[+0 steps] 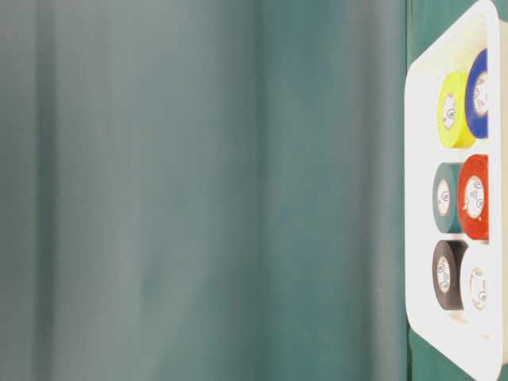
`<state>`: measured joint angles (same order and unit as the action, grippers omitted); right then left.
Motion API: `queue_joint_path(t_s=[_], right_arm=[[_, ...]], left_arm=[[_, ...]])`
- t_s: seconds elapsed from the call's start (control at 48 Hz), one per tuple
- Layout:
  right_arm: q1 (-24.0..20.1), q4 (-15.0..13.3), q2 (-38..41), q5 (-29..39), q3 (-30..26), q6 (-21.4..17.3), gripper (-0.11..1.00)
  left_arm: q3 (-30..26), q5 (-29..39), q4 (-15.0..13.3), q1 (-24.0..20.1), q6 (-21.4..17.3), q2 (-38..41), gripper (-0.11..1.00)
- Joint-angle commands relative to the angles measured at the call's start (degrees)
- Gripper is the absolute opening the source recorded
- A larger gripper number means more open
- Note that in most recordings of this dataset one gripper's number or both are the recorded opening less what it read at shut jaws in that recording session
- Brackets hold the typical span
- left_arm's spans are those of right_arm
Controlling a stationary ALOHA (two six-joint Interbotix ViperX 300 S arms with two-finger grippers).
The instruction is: Put the tape alternately from left to right into the white case.
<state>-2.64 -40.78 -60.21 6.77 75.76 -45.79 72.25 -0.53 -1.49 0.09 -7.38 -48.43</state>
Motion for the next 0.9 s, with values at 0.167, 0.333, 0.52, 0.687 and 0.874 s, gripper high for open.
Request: queue_joint_path(t_s=[0.167,0.333,0.52,0.687,0.874], right_arm=[[0.00,0.18,0.00,-0.35,0.35,-0.09,0.86],[0.18,0.18,-0.88,-0.18,0.70,-0.09,0.86],[0.26,0.09,-3.08,0.97,1.93,-0.18,0.86],[0.35,0.18,-4.83,1.49,2.72,-0.18,0.86],[0.44,0.18,-5.19,1.41,2.81,-0.18,0.86]], left_arm=[[2.20,-0.44,-0.09,-0.88,0.00,-5.89,0.87],[3.60,-0.35,0.00,-1.41,0.00,-8.61,0.87],[4.66,-0.35,-0.09,-1.76,0.00,-10.02,0.87],[5.01,-0.18,-0.09,-1.93,0.00,-10.55,0.87],[5.36,-0.09,-0.09,-1.93,0.00,-11.34,0.87]])
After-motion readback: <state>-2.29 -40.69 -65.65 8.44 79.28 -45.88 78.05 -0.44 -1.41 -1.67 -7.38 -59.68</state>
